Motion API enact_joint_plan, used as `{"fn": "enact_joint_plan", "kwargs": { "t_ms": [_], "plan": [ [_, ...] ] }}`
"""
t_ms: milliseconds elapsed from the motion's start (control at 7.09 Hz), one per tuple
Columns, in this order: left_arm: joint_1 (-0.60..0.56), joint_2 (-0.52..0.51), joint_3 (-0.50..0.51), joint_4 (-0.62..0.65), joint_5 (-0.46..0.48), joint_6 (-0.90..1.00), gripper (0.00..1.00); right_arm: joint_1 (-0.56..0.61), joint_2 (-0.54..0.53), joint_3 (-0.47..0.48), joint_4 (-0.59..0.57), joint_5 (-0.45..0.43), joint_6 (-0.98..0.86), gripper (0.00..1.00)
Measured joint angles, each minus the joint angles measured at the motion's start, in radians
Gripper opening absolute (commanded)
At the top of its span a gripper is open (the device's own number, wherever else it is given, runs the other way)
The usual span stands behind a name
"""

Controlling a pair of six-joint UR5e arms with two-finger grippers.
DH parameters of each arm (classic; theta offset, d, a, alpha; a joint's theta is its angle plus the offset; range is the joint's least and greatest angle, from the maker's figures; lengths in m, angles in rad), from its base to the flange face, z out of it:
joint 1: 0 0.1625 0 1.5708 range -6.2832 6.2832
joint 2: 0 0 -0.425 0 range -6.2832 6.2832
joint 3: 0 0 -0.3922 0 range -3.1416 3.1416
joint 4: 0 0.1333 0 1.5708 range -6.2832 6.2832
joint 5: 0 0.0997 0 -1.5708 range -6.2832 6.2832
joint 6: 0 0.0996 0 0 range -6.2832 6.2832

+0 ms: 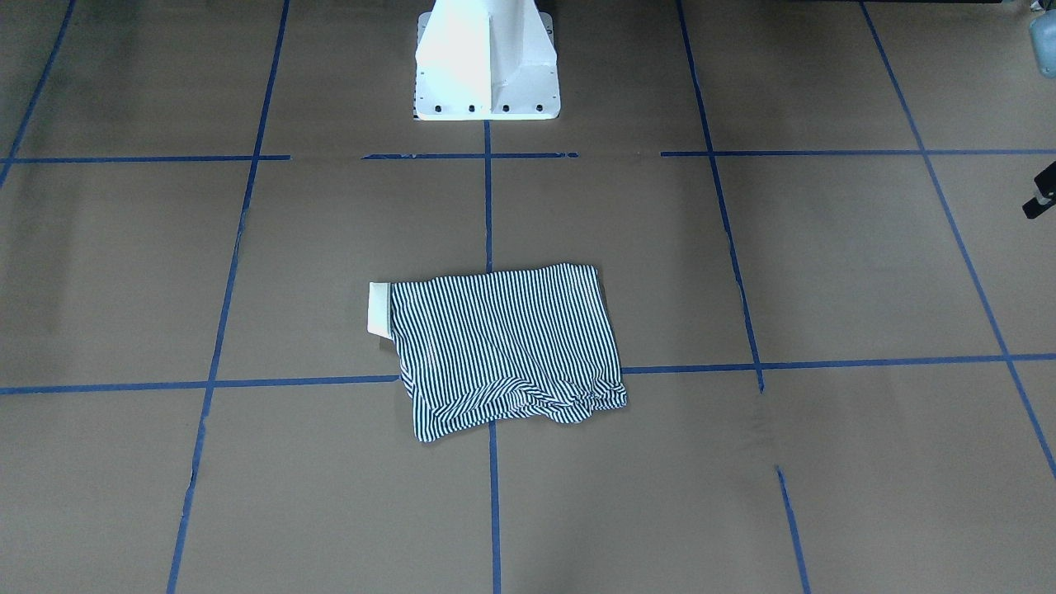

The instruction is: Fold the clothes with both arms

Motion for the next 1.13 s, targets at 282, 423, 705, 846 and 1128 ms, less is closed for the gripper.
{"fn": "enact_joint_plan", "kwargs": {
  "t_ms": [282, 423, 705, 846, 1128],
  "plan": [
    [-0.064, 0.050, -0.027, 0.061, 0.000, 0.102, 1.00, -0.018, 0.003, -0.004, 0.000, -0.003, -0.001, 1.00],
    [-0.083, 0.062, -0.047, 0.104, -0.001, 0.125, 1.00, -0.026, 0.003, -0.004, -0.002, -0.001, -0.005, 1.00],
    [-0.105, 0.072, -0.058, 0.132, 0.003, 0.136, 1.00, -0.036, 0.004, -0.004, -0.003, -0.001, -0.013, 1.00],
    [-0.110, 0.076, -0.064, 0.129, 0.019, 0.135, 1.00, -0.037, 0.004, -0.001, -0.004, -0.004, -0.015, 1.00],
    [-0.110, 0.066, -0.070, 0.155, 0.039, 0.132, 1.00, -0.039, 0.004, 0.000, -0.007, -0.009, -0.015, 1.00]
  ]
}}
